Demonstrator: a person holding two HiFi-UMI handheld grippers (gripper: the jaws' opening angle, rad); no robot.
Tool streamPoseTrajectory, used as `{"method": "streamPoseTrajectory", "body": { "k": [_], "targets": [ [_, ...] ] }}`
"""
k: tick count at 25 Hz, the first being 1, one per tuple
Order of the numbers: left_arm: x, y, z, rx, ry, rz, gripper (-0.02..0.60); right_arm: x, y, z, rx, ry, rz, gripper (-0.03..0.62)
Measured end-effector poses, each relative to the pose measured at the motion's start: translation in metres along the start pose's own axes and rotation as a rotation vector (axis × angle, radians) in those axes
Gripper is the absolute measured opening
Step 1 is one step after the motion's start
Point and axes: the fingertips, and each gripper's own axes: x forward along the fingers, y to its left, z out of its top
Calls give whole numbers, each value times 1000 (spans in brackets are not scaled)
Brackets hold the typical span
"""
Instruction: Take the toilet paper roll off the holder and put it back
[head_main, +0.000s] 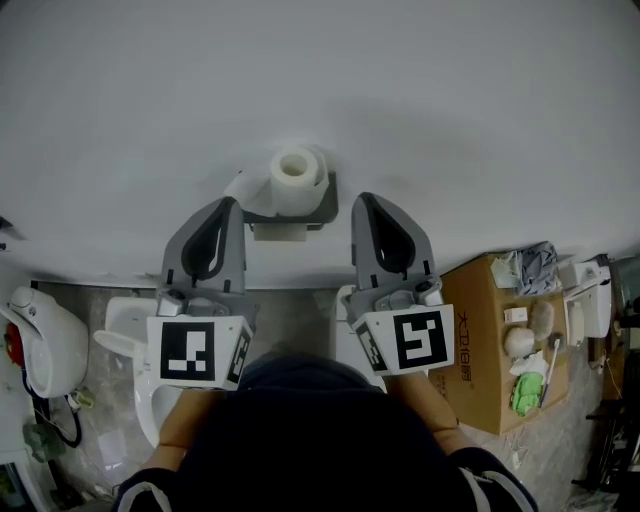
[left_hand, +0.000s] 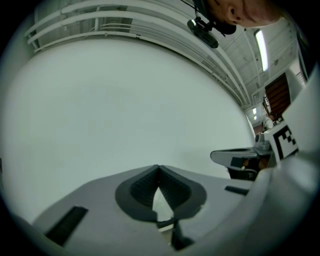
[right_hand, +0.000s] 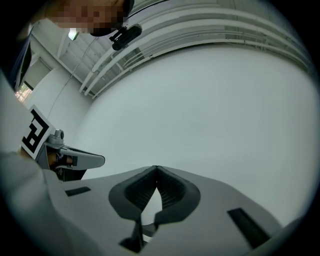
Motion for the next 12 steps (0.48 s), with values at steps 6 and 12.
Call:
{"method": "streamPoseTrajectory", "body": {
  "k": [6, 12],
  "targets": [
    [-2, 5, -2, -15, -6, -30, 2, 0, 4, -3, -28, 20, -35, 15],
    [-5, 12, -5, -26, -15, -58, 0, 1, 20, 0, -58, 13, -43, 15]
  ]
}}
